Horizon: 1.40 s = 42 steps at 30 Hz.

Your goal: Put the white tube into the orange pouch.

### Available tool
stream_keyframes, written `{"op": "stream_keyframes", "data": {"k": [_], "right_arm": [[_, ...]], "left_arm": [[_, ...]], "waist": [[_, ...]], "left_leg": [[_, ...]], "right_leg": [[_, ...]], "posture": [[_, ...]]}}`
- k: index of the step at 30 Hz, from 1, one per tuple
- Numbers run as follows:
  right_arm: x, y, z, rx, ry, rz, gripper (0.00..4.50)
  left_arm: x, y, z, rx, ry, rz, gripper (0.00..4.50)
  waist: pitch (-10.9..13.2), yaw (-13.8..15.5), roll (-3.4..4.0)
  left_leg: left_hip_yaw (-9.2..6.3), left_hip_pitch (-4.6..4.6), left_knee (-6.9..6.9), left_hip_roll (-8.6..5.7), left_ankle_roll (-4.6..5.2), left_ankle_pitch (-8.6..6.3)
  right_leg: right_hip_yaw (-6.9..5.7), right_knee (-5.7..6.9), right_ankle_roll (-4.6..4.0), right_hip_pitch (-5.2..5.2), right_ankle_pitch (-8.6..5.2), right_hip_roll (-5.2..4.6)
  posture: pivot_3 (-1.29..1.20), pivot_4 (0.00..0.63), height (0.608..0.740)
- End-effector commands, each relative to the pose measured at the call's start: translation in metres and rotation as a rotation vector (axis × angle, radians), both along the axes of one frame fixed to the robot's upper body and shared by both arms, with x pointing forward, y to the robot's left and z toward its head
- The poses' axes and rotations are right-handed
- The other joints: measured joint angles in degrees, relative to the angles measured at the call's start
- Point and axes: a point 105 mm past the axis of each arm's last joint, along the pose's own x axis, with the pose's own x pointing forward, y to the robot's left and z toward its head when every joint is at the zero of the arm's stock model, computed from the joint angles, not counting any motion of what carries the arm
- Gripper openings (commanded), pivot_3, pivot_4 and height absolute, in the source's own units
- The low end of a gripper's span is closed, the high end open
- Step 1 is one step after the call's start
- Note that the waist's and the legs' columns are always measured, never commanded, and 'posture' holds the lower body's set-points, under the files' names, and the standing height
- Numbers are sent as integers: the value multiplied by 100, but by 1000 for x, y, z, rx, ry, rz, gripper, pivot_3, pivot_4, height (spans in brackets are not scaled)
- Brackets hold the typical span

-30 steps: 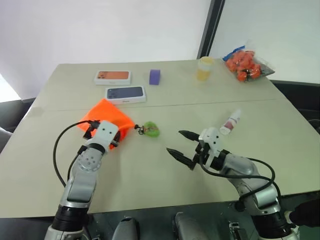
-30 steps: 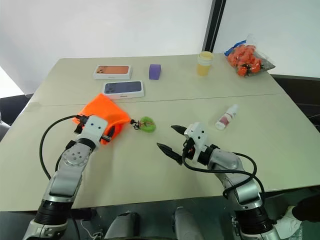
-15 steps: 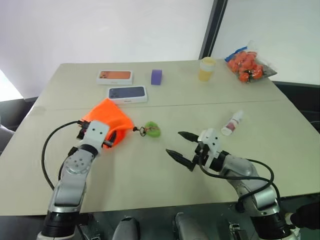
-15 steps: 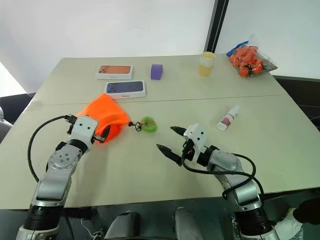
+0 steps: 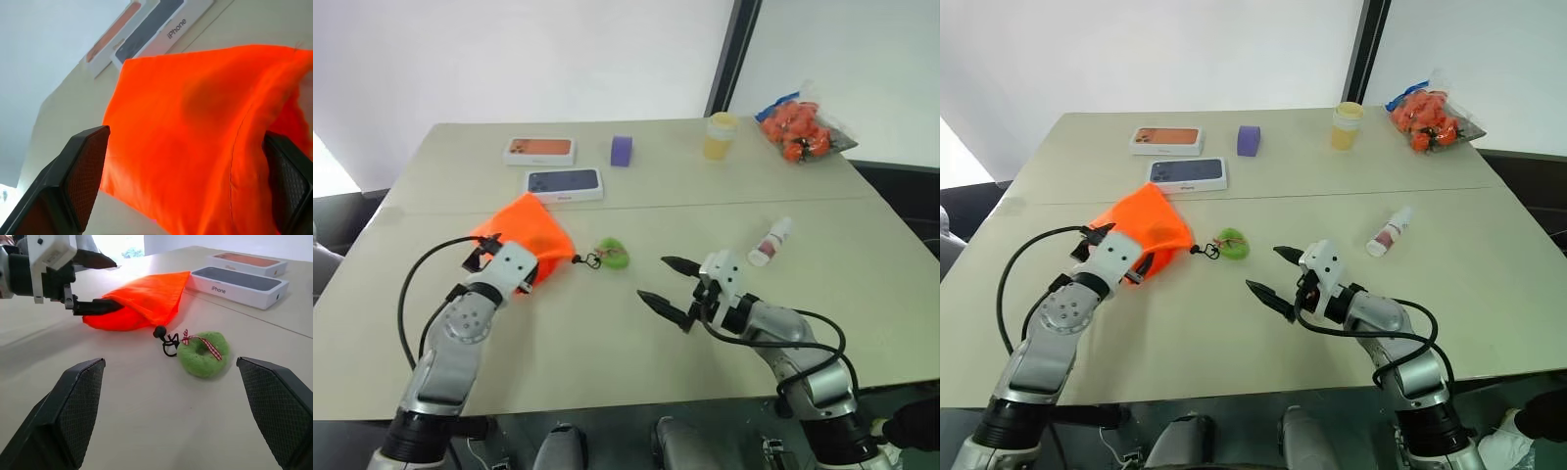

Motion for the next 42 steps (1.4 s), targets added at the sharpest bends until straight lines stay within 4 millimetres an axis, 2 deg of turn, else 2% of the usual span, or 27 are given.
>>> {"op": "stream_keyframes", "data": {"k": [1,2,3,4,11,12,17,20,23,26,30,35,38,39,42], "right_arm": [[1,0,12,19,-56,-5,4500],[1,0,13,19,-57,-9,4500],[1,0,13,20,-58,-12,4500],[1,-1,13,20,-59,-14,4500],[2,-2,14,21,-67,-26,4500],[2,-2,15,22,-70,-27,4500],[5,-2,18,30,-83,-34,4500],[8,-1,21,26,-99,-42,4500],[13,1,24,10,-112,-44,4500],[25,0,16,-47,-96,-83,4500],[42,-11,9,-89,-94,-196,4500],[60,-49,10,-96,-119,-453,4500],[66,-103,21,-70,-141,-757,4500],[65,-114,22,-61,-136,-821,4500],[61,-131,12,-47,-73,-931,4500]], "left_arm": [[4,-5,4,45,-4,-17,4456],[5,-6,5,46,-6,-21,4456],[5,-7,7,40,-16,-21,3946],[6,-8,9,35,-24,-20,3664],[6,-4,13,42,-29,-17,224],[5,-2,12,41,-26,-10,44],[4,6,12,-4,-8,24,44],[4,6,16,-127,-2,34,44],[3,-6,24,-240,-4,-24,44],[2,-12,28,-293,4,-53,44],[0,-21,30,-342,31,-90,44],[-5,-35,29,-366,64,-126,44],[-9,-47,24,-367,104,-164,44],[-10,-49,23,-368,114,-172,44],[-14,-57,19,-359,151,-214,44]], "waist": [[0,-4,0],[0,-7,0],[0,-7,0],[0,-8,0],[0,-3,0],[0,-3,0],[0,-5,0],[0,-4,0],[0,-3,0],[-1,-3,-1],[-1,-2,-1],[-1,2,-1],[-1,7,-1],[-2,11,-1],[-2,0,0]], "left_leg": [[0,0,0,0,0,0],[0,0,-1,0,0,0],[0,0,-1,0,0,0],[0,0,-1,0,0,0],[0,0,0,1,0,0],[0,1,0,1,0,0],[0,1,0,1,0,0],[0,1,0,1,0,0],[0,0,1,0,0,0],[0,1,2,0,0,0],[0,1,3,0,0,1],[0,-1,2,0,0,1],[-1,0,4,-1,0,1],[-1,-1,5,-1,0,1],[-1,0,5,-2,0,1]], "right_leg": [[0,0,0,0,0,0],[0,1,0,-1,0,0],[0,2,1,-1,0,1],[0,3,1,-2,0,1],[0,3,1,0,0,1],[0,3,1,-1,0,1],[0,4,1,-1,1,1],[0,5,2,0,1,1],[-1,5,2,0,1,1],[-2,6,2,1,1,1],[-2,6,3,2,2,1],[-1,6,5,1,2,1],[-1,6,4,4,2,0],[-1,6,4,4,2,0],[-1,6,4,4,1,0]], "posture": [[0,150,723],[0,150,723],[0,150,723],[0,150,723],[0,150,723],[0,150,723],[0,150,723],[0,150,723],[0,150,723],[0,150,723],[0,150,723],[0,150,723],[0,150,723],[0,150,723],[0,150,723]]}}
